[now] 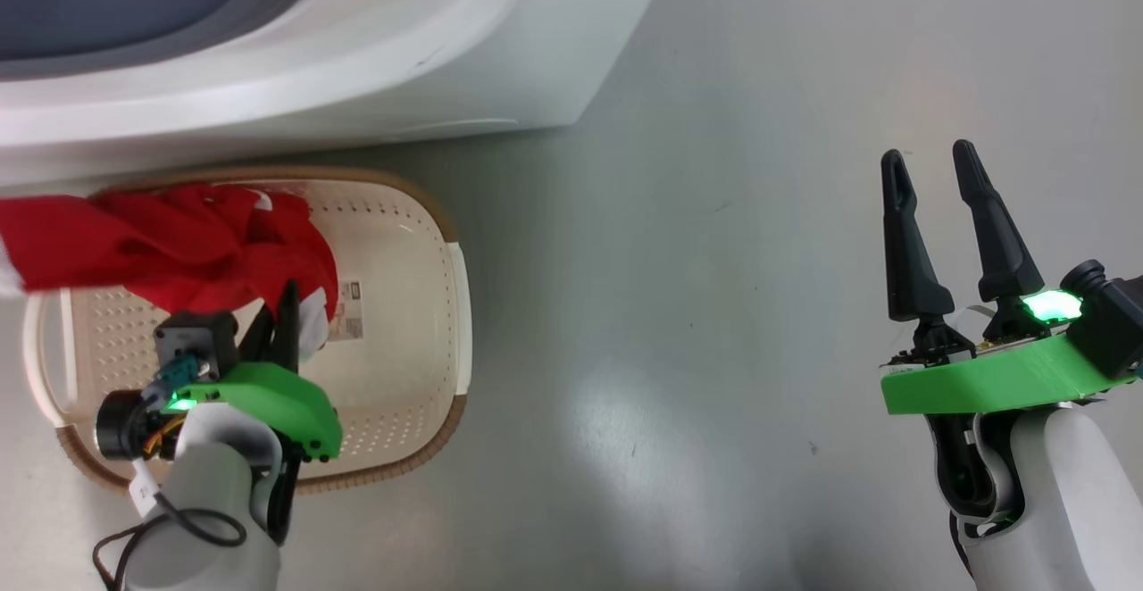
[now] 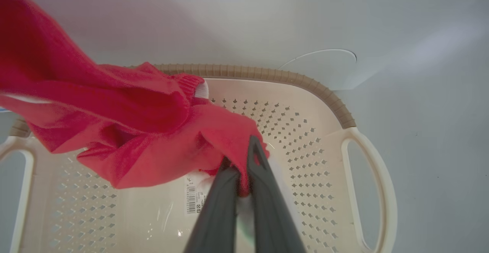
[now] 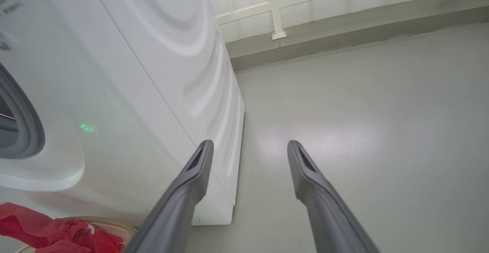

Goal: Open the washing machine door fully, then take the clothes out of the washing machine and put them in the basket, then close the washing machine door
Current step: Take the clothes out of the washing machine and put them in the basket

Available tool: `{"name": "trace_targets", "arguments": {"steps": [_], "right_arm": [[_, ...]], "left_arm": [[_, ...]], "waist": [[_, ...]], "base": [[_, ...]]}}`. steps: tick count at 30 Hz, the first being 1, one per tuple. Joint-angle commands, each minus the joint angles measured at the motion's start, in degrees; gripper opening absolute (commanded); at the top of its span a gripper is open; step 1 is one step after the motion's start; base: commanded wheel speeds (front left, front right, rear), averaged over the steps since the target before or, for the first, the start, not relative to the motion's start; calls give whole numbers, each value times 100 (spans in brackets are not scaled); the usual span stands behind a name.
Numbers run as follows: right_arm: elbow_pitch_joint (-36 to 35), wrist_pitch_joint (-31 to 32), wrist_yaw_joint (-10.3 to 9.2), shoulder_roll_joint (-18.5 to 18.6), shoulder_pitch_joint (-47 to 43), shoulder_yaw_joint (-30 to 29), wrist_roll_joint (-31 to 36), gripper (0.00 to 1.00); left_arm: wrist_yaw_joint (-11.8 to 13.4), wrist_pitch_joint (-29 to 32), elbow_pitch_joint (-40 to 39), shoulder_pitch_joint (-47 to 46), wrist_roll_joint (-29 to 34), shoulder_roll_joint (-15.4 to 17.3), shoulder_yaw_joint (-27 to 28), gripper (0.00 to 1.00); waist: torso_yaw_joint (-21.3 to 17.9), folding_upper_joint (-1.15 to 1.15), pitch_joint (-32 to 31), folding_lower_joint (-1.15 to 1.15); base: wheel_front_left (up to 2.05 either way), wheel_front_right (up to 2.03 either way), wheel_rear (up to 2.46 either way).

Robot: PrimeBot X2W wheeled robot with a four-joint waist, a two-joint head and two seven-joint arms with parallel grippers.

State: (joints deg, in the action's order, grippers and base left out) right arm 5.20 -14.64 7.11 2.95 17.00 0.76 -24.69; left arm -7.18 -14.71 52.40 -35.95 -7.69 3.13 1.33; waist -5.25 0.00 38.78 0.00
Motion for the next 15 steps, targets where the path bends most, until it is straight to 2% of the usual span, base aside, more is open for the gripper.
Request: {"name": "trace_targets", "arguments": {"steps": [1, 4, 12, 13, 15], "right_arm": [[-144, -36, 37, -7, -3, 129, -13, 100], [-149, -36, 37, -7, 25, 142, -12, 100], [-187, -36, 37, -7, 91, 108, -3, 100], [-187, -36, 37, -7, 96, 102, 0, 100], [-182, -36, 37, -7, 100, 90, 8, 100]], "left_arm": [[-31, -29, -15, 45, -37, 204, 84, 0], [-31, -29, 223, -144, -201, 224, 10, 0], [-31, -29, 440, -442, -360, 315, 274, 2], [-31, -29, 457, -465, -353, 323, 298, 14], [-31, -29, 477, -495, -329, 325, 338, 29]], "waist": [[-2, 0, 133, 0], [-12, 0, 234, 0], [-35, 0, 357, 0], [-32, 0, 356, 0], [-21, 0, 341, 0]], "base": [[0, 0, 0], [0, 0, 0], [0, 0, 0], [0, 0, 0], [0, 0, 0]]}}
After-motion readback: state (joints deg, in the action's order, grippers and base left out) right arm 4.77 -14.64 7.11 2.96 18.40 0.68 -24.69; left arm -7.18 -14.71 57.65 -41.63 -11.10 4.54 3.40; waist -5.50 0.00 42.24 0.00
